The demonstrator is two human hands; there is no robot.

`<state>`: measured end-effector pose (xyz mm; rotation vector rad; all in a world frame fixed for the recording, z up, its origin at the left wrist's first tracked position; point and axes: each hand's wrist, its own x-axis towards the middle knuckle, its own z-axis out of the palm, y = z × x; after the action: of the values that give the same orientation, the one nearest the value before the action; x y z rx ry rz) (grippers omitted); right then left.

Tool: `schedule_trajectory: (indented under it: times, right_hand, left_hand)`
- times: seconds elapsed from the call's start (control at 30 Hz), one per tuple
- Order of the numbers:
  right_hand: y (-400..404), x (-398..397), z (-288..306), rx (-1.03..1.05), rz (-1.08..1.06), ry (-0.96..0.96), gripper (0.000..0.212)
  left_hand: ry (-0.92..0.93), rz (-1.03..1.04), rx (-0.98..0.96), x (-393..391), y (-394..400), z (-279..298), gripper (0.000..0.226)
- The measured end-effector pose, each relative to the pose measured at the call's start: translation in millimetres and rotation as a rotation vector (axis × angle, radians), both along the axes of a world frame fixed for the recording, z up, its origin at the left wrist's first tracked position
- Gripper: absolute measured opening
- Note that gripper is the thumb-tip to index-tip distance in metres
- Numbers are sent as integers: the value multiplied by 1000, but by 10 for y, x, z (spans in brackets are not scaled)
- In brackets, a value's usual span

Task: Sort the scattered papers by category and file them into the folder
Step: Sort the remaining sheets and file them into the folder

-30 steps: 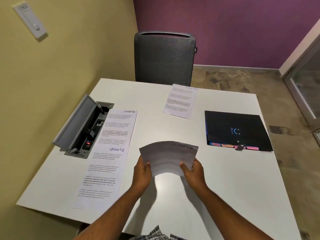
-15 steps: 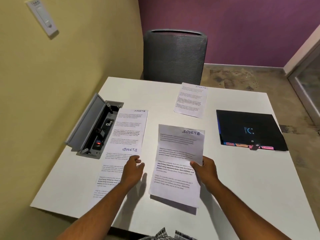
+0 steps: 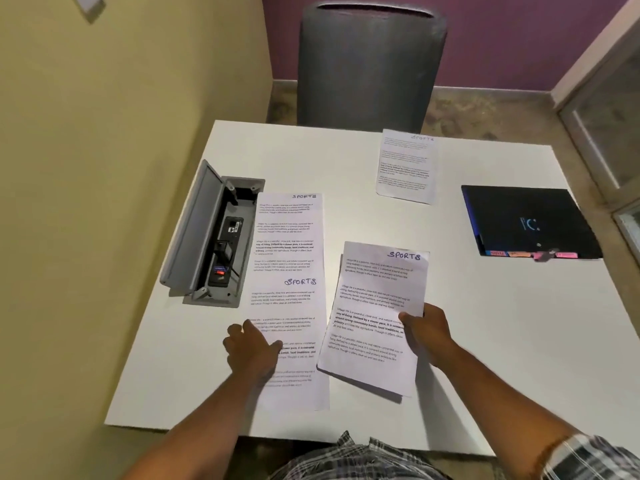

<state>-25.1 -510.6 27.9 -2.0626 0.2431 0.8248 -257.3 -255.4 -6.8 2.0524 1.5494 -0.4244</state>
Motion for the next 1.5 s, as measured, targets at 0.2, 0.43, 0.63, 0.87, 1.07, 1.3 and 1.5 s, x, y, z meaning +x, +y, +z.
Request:
schedule_trajectory:
  times: [0.2, 0.43, 0.63, 0.87, 1.07, 1.3, 1.5]
  right_hand:
    - [159, -188, 45, -10, -63, -7, 14]
    - [163, -198, 128, -11, -76, -15, 16]
    - [19, -40, 64, 27, -83, 27, 17]
    - [-148, 256, 153, 201, -175, 100, 33]
    - [-341, 463, 281, 226, -148, 74, 31]
    - [-258, 471, 440, 269, -18, 69, 27]
    - [-145, 432, 606, 371, 13, 123, 25]
  left_hand:
    - [-37, 22, -20, -54, 53, -123, 119]
    - [-274, 286, -155, -166, 193, -111, 110]
    - [-418, 258, -235, -153, 126, 43, 26]
    - [-578, 225, -177, -27, 98, 383, 29]
    - [-734, 231, -291, 189, 40, 670, 27]
    - [-777, 237, -406, 683, -251, 952, 21]
    - [-705, 176, -395, 1071, -532, 995, 17]
